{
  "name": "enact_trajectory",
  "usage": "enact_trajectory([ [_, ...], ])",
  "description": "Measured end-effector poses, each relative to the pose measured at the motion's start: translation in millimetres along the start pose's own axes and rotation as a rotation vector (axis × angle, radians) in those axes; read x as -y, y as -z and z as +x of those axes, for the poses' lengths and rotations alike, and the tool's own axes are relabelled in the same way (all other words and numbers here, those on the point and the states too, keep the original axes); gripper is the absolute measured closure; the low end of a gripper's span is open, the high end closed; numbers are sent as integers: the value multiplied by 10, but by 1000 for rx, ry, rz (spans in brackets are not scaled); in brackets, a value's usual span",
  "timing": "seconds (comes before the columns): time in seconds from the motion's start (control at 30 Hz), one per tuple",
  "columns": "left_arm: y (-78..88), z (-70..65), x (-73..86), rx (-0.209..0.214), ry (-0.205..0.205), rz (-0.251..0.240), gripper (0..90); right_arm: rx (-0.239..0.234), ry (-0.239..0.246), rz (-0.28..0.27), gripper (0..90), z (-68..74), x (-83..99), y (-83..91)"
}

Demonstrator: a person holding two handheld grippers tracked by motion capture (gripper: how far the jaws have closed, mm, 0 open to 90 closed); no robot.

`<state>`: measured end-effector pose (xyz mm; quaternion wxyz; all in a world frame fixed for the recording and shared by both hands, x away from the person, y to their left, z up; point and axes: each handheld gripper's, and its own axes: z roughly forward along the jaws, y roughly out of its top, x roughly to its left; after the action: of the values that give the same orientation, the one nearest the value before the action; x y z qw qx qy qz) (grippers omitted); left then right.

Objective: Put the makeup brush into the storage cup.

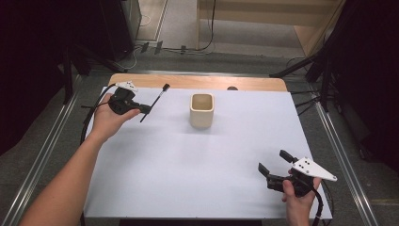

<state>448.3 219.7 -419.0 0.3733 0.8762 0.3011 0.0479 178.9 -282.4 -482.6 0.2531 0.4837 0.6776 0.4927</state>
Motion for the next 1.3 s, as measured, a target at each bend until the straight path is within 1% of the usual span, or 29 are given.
enact_trajectory([
  [0.1,9,-32,-20,5,14,-57,872,-4,1,-2,66,-6,2,-1],
  [0.13,11,-49,-29,-3,9,-71,872,-1,3,-4,66,-8,2,0],
  [0.23,19,-94,-53,-9,16,-122,872,0,4,-9,66,-15,3,10],
  [0.33,32,-132,-85,-1,23,-171,872,5,6,-18,65,-19,4,18],
  [0.43,37,-165,-123,16,40,-216,872,4,13,-24,65,-17,1,23],
  [0.6,36,-212,-179,38,45,-258,872,1,19,-25,65,-6,2,17],
  [0.7,33,-238,-199,42,43,-284,872,0,18,-22,65,-4,4,10],
  [0.83,24,-270,-231,52,57,-330,872,-1,21,-25,65,-2,3,11],
  [0.93,12,-307,-259,54,55,-359,872,0,23,-27,65,-4,3,14],
  [1.0,3,-338,-283,63,51,-380,872,-2,23,-28,65,-4,2,15],
  [1.1,-17,-381,-316,62,40,-390,872,-1,25,-28,65,3,1,16],
  [1.2,-36,-417,-354,68,38,-403,872,-1,24,-21,66,7,0,11],
  [1.3,-60,-445,-389,77,41,-420,872,-5,43,-8,66,6,8,-10],
])
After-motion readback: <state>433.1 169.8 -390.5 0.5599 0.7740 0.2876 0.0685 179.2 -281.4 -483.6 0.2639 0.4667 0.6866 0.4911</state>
